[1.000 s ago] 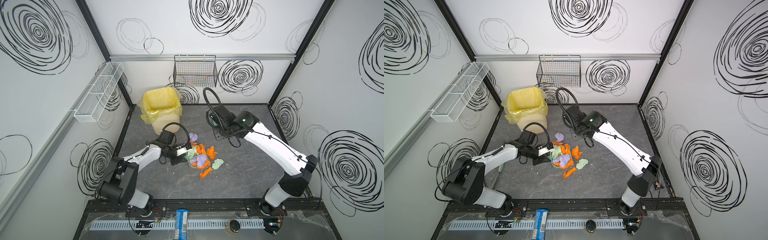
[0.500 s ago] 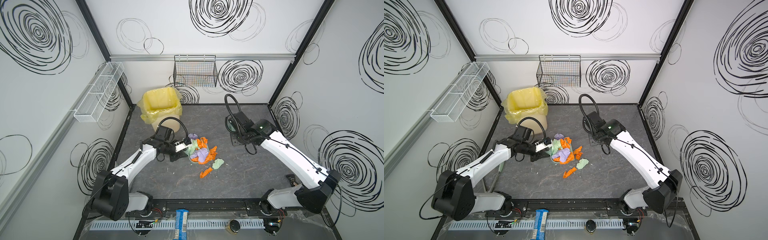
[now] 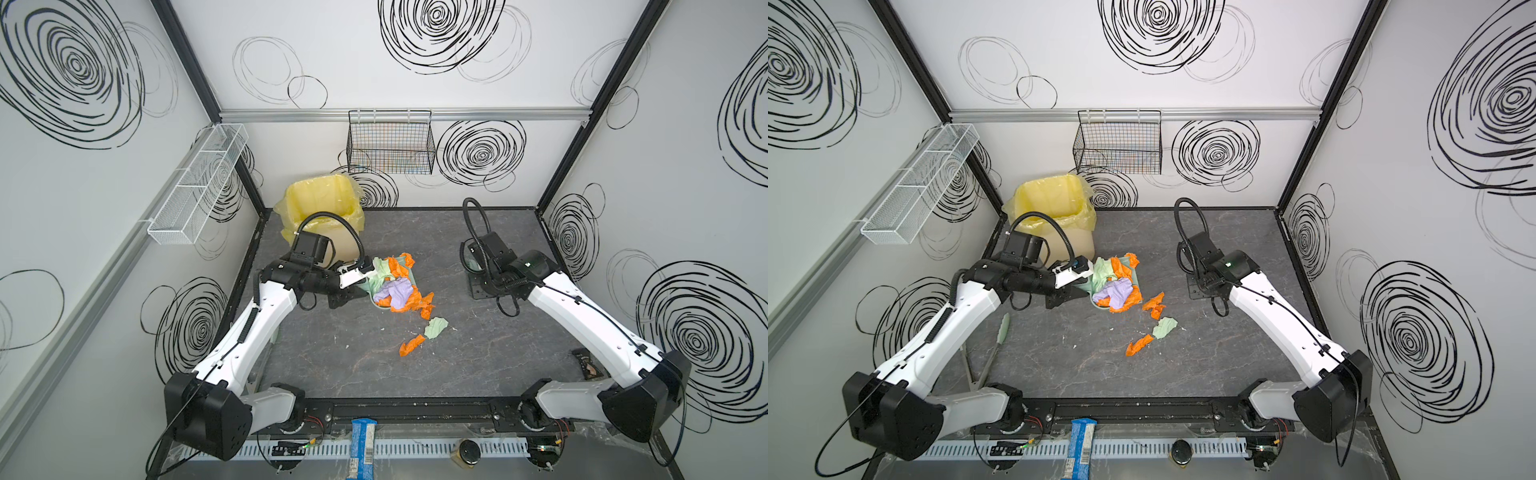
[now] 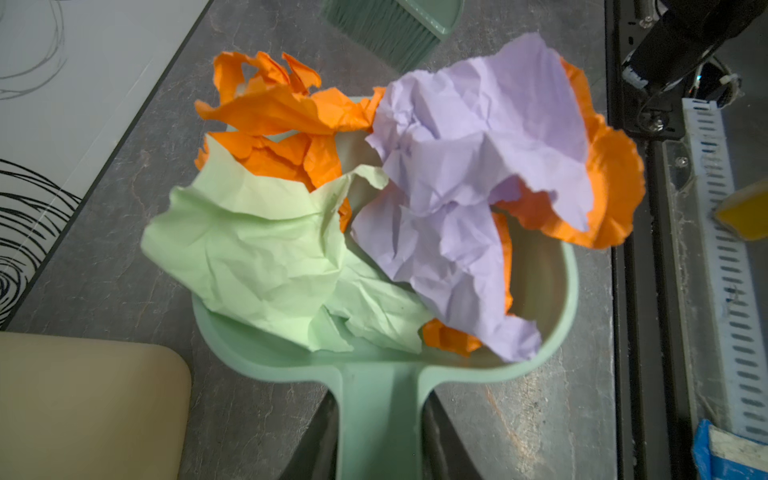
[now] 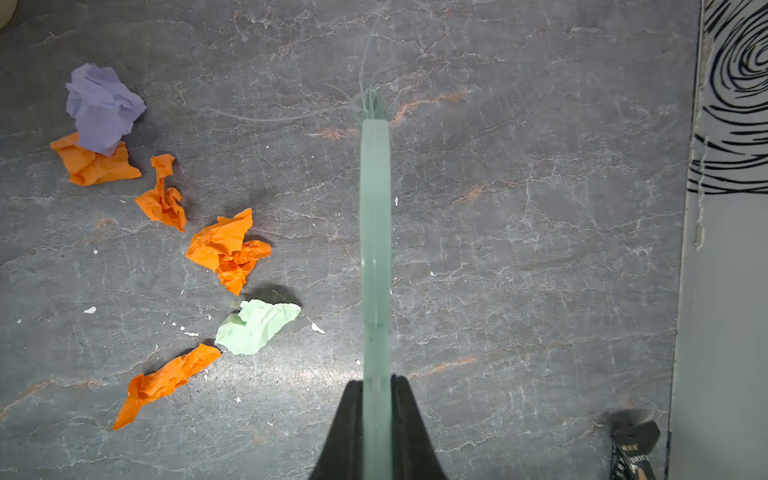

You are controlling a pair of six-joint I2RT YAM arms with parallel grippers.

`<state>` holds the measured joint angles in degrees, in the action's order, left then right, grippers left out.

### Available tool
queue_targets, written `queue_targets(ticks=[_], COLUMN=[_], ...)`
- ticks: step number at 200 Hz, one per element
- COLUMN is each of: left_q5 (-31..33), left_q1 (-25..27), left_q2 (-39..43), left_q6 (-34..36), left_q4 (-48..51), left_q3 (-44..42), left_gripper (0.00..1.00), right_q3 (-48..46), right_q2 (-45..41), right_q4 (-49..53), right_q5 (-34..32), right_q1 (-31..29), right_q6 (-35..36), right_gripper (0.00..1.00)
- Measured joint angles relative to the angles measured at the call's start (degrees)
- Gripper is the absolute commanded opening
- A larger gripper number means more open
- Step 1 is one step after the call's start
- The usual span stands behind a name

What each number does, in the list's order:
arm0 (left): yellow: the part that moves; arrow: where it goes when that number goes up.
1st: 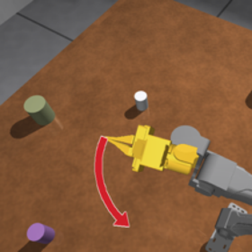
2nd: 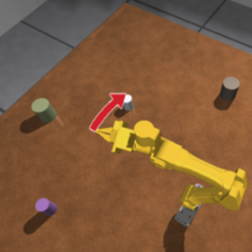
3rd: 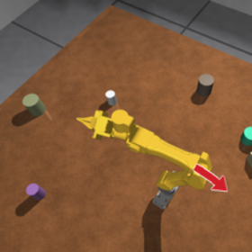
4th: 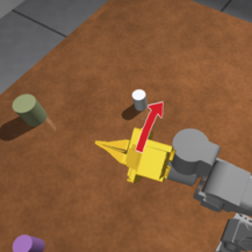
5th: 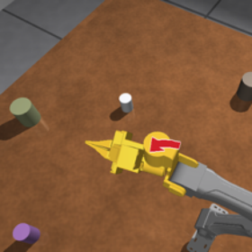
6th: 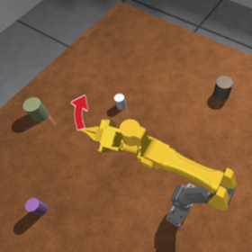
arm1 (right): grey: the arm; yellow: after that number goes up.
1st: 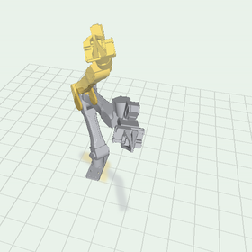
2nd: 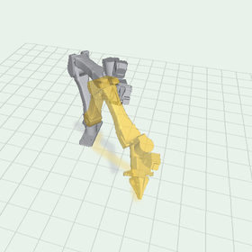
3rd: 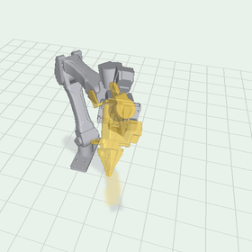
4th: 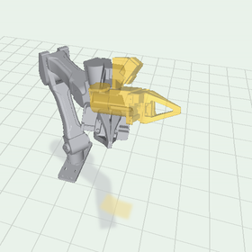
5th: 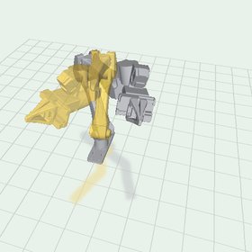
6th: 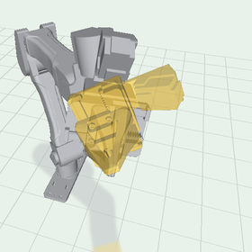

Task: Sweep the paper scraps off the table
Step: 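Lift the loaded dustpan with the left gripper and carry it over the bin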

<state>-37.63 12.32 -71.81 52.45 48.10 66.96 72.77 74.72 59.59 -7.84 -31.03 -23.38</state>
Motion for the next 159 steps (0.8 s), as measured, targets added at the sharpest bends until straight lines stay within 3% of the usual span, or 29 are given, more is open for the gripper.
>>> queue_targets(ticks=[70,159], left_q5=[-1.66,-3.65], left_q1=[-7.80,-17.44], left_q2=[-3.89,-17.99], left_q6=[5.25,13.64], left_q4=[10.58,27.04], left_q3=[13.94,36.65], left_gripper=[0.00,0.00], right_q3=[-2.69,-5.44], right_q2=[-0.96,-0.85], right_q4=[-2.03,-3.19], right_q5=[1.55,3.52], right_q1=[0.63,0.72], right_q6=[0.42,0.46], right_gripper=[0.00,0.00])
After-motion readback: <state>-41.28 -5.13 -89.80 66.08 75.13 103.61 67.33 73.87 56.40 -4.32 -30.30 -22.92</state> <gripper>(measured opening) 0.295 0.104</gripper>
